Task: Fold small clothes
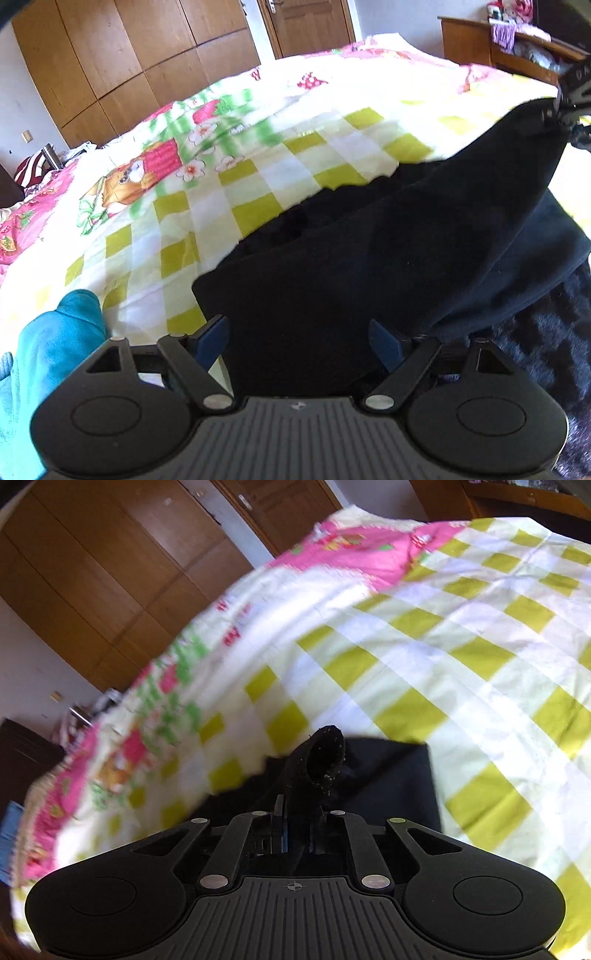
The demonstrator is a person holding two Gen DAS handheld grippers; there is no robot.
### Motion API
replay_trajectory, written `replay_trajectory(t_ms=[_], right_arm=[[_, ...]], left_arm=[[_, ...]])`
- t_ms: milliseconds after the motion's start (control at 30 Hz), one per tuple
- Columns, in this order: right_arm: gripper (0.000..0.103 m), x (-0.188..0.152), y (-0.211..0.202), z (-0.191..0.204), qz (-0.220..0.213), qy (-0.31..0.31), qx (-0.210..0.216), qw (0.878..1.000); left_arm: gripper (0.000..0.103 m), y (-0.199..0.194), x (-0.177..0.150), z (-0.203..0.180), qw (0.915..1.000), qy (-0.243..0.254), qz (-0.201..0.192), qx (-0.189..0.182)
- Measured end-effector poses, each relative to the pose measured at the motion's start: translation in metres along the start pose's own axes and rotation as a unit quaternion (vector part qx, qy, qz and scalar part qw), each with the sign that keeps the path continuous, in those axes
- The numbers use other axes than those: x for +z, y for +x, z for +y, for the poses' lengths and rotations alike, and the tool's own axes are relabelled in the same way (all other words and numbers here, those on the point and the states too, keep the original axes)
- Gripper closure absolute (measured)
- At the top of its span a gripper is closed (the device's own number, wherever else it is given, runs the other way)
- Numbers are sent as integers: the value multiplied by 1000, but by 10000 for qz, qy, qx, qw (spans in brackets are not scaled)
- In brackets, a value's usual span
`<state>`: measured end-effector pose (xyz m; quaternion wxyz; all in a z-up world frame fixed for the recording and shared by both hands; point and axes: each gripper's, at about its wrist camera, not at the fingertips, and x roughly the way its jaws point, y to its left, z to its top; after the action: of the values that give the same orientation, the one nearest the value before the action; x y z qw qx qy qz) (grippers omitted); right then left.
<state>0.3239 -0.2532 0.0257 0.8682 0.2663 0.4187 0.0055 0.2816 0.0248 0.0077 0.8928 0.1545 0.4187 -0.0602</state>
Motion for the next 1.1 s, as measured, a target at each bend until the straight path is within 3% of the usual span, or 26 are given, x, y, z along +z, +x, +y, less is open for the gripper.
replay_trajectory(t_ms=[33, 67, 267, 367, 400, 500, 600, 700, 833, 933, 1100], right_arm=[[90, -8, 15, -8, 325, -63, -350, 9988], [90, -14, 20, -13, 435, -21, -413, 9982], [88, -14, -2, -16, 282, -69, -330, 9990], [82, -18, -15, -5, 273, -482, -286, 9981], [78, -22, -11, 0, 364, -741, -388, 9958], [78, -33, 7, -1, 832, -1011, -892, 9874], [78, -39, -22, -2, 776, -1001, -560, 9904], [76, -57, -52, -6, 1224, -1094, -417, 9855], [76, -93, -71, -25, 2008, -967, -431, 9739], [72, -119, -71, -49, 2442, -432, -334, 9682], [71, -132, -61, -67, 2715, -99, 128, 9623]], left_arm=[[8, 9, -5, -3, 9998, 77, 181, 24], [8, 19, -10, -5, 9991, 135, 390, 35], [8, 6, -19, 6, 9996, 15, 296, 11], [8, 0, -25, 17, 9993, -138, 337, 43], [8, 4, -28, 20, 9989, -153, 433, 50], [6, 21, -39, 21, 9962, -107, 843, 175], [7, 6, -40, 26, 9973, -174, 708, 92], [7, -17, -50, 30, 9970, -175, 740, -150], [7, -49, -72, 29, 9909, -383, 1096, -687], [7, -65, -95, 20, 9845, -405, 1457, -885], [7, -74, -123, 6, 9714, -752, 1985, -1065]])
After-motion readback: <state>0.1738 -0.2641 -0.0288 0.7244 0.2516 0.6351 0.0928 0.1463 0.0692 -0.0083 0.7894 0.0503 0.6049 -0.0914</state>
